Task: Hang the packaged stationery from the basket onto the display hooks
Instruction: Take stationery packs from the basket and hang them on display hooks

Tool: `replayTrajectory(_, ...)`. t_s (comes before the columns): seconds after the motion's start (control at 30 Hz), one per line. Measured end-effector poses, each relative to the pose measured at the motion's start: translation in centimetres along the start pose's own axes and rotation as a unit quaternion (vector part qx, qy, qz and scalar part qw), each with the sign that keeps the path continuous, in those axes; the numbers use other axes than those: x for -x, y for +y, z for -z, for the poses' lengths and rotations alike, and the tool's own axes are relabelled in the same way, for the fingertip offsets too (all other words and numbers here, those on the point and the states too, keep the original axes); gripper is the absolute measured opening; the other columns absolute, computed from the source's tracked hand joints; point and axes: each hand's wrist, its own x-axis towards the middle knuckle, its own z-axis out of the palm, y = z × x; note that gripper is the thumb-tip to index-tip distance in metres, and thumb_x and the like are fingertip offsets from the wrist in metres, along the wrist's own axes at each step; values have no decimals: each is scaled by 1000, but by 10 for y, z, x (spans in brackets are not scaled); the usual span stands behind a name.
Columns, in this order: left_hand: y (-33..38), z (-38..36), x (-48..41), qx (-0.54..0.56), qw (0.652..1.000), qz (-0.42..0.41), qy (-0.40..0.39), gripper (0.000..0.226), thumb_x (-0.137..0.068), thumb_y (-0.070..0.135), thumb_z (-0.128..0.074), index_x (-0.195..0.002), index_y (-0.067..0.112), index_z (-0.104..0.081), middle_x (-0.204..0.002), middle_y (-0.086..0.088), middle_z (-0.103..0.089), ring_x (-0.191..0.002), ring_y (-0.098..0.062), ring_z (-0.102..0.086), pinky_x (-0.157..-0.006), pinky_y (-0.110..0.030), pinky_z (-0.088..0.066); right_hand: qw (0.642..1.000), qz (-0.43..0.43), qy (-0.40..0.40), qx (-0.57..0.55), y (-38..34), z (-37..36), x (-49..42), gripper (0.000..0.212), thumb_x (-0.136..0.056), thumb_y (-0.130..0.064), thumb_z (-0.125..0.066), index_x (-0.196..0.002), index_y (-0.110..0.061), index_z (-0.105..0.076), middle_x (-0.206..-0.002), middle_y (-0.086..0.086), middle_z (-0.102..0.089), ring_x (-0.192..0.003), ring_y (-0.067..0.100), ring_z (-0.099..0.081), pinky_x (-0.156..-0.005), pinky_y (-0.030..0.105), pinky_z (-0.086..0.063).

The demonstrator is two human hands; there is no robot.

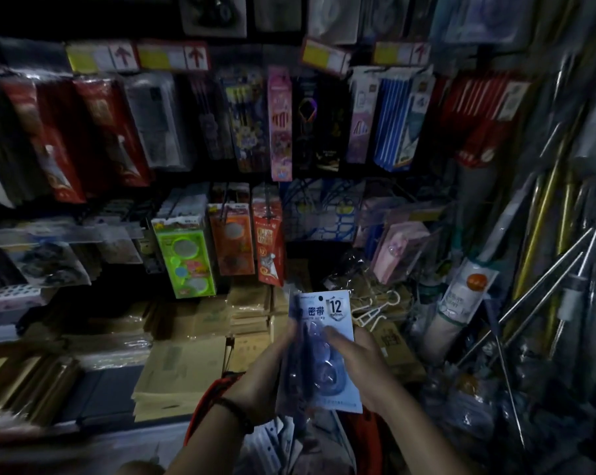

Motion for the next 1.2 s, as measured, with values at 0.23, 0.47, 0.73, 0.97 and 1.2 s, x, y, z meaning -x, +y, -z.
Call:
replayTrajectory(0.23, 26, -4, -10, -11, 1000, -17, 16, 51, -90, 37, -87, -136, 21, -70, -143, -18, -68, -129, -43, -67, -101, -62, -57, 976, 124, 124, 127, -55, 21, -14, 11, -96, -20, -74, -106, -21, -77, -100, -7, -81, -96, 14, -77, -93, 50, -60)
replayTrajectory(0.47, 75, -33, -7, 39, 987, -149, 48, 48, -95, 24, -81, -136, 4, -65, -134, -28, -70, -118, -52, -70, -89, -62, -62, 947, 219, 178, 152, -112, 33, -22, 9, -97, -18, -75, -93, -10, -73, -85, 0, -77, -81, 15, -74, -69, 35, -57)
replayTrajectory(0.73, 136, -95, 2, -31, 977, -204, 48, 38, -96, 12, -72, -133, 11, -61, -122, -18, -78, -110, -42, -77, -79, -56, -66, 899, 286, 250, 220, -162, 14, -21, 20, -95, -35, -76, -108, -28, -61, -99, -7, -67, -88, 6, -67, -72, 32, -56)
replayTrajectory(0.97, 192, -122, -9, -66, 954, -283, 73, 36, -95, 18, -76, -130, 15, -66, -123, -14, -78, -110, -39, -77, -86, -64, -64, 804, 374, 170, 430, -200, 37, -11, 71, -80, -70, -65, -140, -34, -53, -125, -13, -39, -113, 8, -49, -90, 30, -51)
replayTrajectory(1.2, 243, -155, -32, -159, 928, -334, 40, 41, -77, 46, -93, -104, 19, -81, -108, -14, -82, -97, -29, -81, -76, -34, -66, 807, 388, 200, 397, -253, 66, -18, 84, -74, -72, -61, -151, -39, -48, -127, -27, -46, -115, -4, -54, -94, 20, -55)
